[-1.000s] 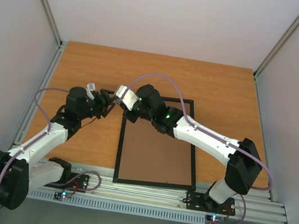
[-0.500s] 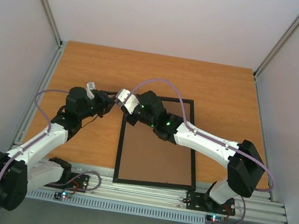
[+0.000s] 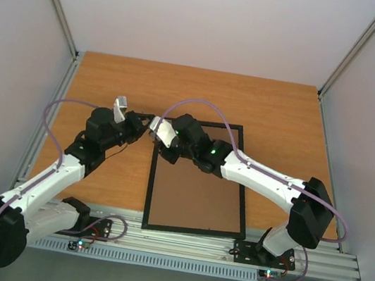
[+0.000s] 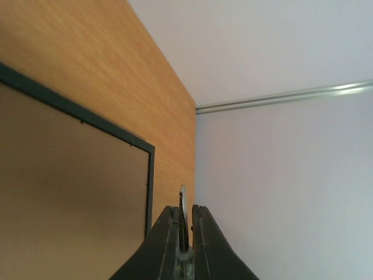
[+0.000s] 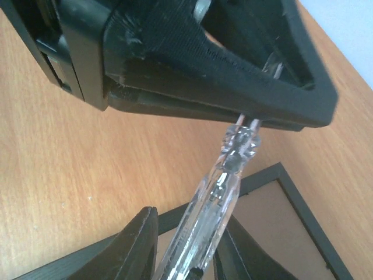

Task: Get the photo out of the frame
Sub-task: Adjust the screwdriver.

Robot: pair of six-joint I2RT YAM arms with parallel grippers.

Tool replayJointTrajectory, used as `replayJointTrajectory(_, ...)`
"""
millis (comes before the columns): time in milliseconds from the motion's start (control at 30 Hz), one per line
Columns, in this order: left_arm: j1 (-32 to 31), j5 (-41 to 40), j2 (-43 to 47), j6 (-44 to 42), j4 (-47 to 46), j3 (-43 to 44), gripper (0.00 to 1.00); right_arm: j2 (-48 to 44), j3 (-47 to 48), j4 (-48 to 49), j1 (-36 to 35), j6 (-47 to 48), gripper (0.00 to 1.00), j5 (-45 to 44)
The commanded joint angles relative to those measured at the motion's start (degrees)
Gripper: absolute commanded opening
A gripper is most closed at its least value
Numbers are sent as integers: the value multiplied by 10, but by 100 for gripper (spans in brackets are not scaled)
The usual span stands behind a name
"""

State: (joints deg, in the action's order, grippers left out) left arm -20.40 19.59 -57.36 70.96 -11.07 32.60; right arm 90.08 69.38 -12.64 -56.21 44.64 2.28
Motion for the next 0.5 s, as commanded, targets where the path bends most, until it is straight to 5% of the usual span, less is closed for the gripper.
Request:
replayJointTrajectory(0,-19,-54,20,-110,25,27,1,6,53,-62,-4,-13,27,10)
replayJointTrajectory(267,-26,-75,26,-145,55,35,1,15,70,-66,-2,-37,28,-8)
replayJointTrajectory(467,-32,-107,37,-152,56,27,1,22,91,-72,-2,-55,41,-16)
